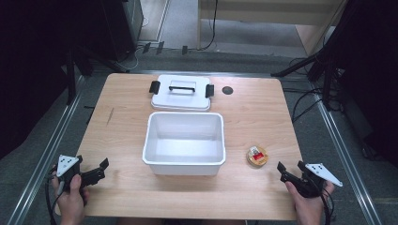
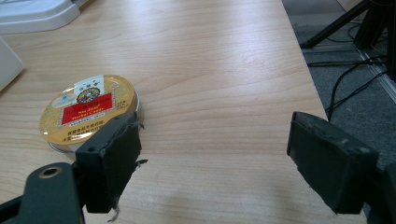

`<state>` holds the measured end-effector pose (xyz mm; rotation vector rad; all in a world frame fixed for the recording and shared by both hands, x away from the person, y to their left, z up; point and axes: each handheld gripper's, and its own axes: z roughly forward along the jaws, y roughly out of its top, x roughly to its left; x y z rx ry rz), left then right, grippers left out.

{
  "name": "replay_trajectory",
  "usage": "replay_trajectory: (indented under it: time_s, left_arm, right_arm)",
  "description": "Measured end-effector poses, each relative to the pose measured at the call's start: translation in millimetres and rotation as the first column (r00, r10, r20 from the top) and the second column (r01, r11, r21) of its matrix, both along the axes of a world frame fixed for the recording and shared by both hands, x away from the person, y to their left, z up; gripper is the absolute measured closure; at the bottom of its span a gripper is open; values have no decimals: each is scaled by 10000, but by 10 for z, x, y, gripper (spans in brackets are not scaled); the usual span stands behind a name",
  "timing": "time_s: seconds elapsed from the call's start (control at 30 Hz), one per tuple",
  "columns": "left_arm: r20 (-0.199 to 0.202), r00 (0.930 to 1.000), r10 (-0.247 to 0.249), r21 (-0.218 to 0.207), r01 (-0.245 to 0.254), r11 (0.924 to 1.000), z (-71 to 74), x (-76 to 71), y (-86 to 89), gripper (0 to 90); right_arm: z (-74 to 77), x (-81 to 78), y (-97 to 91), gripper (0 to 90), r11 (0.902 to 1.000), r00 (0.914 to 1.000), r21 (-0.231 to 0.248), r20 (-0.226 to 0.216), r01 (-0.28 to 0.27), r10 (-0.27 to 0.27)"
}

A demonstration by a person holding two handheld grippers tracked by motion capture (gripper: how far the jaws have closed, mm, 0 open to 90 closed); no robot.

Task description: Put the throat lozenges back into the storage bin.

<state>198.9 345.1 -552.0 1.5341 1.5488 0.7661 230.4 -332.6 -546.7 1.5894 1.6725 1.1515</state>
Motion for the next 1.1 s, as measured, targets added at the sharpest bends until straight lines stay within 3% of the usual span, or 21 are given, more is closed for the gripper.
replay_trajectory:
  time_s: [0.3, 0.47, 0.53, 0.7, 0.9, 1.0, 1.07, 1.1]
  left_arm:
    - [20, 10000, 22, 30, -22, 10000, 0, -1, -4, 1]
    - [-9, 10000, 27, 9, -27, 10000, 1, 0, 0, 1]
    - [5, 10000, 50, 10, -50, 10000, 1, 0, 0, 1]
    - [48, 10000, 14, 28, -15, 10000, 1, -11, -10, 1]
    - [149, 9999, -17, -21, 17, 10000, 2, -27, -7, 1]
    - [161, 9999, -36, -84, 37, 10000, 1, -27, 1, 1]
    - [180, 9998, -24, -124, 27, 9999, 0, -25, 3, 1]
    - [184, 9998, -23, -134, 25, 9999, -1, -26, 4, 1]
  right_arm:
    - [3, -5, 31, 189, 9994, 9999, -354, 134, 2, 3]
    - [29, 0, 69, 189, 9987, 9996, -439, -97, -266, 262]
    - [78, 8, 103, 188, 9978, 9987, -466, -206, -481, 472]
    - [185, 38, 229, 180, 9859, 9912, -1353, -1011, -985, 852]
    - [279, 138, 307, 174, 9716, 9675, -1801, -2271, -1537, 1110]
    - [339, 197, 337, 166, 9577, 9462, -2183, -3019, -1878, 1167]
    - [391, 240, 363, 145, 9470, 9254, -2312, -3558, -2228, 1309]
    - [425, 270, 384, 135, 9397, 9100, -2343, -3889, -2489, 1441]
